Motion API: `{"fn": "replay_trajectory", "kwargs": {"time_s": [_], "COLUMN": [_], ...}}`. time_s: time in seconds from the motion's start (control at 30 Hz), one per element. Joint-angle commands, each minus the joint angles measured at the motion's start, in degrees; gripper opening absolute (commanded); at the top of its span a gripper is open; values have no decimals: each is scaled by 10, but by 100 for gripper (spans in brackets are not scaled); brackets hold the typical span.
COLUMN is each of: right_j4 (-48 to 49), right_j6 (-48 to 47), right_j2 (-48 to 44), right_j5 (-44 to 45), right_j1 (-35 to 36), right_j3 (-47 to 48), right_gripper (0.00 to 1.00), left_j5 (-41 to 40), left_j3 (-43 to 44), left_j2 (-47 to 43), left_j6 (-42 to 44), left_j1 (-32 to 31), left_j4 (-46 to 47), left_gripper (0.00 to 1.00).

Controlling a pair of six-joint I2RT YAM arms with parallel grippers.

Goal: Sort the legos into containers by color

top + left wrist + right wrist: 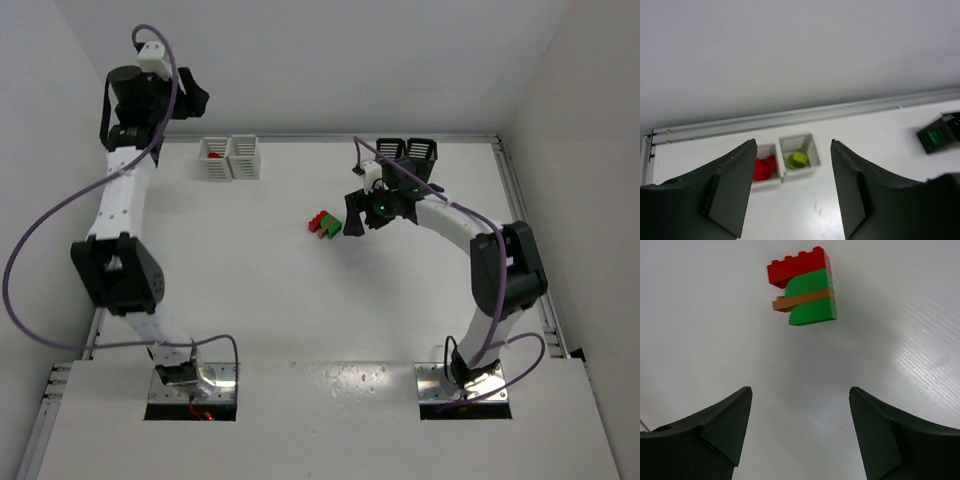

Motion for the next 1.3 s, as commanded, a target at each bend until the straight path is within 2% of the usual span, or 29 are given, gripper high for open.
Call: {"fn": "replay_trajectory", "kwargs": {"time_s": [0.0,0.03,0.1,0.2,0.43,0.77,1.03,1.27], "right_j4": [3,14,36,31,-3,-30,-16,-5], "right_j6": [-13,-13,-29,-46,-99,-110,-105,-125], "right_j2": [31,36,36,62,132,213,238,244], "right_j5": [27,27,42,55,93,163,206,183], "right_j1": [9,10,16,21,49,90,90,90], "right_j3": [33,27,21,41,101,172,197,197], "right_gripper": [79,81,84,84,86,88,88,75], "left_j5": [50,44,44,49,74,85,85,85], "left_j3": [-134,-171,-265,-327,-419,-438,-443,-449], "left_j2": [-126,-186,-240,-313,-372,-372,-372,-361], "left_j6": [4,18,24,35,35,30,30,35], "left_j1": [-13,-19,-19,-19,-19,-13,-13,-8], "left_j4": [25,42,55,49,18,18,18,18], "left_gripper": [66,67,69,70,71,71,71,71]}}
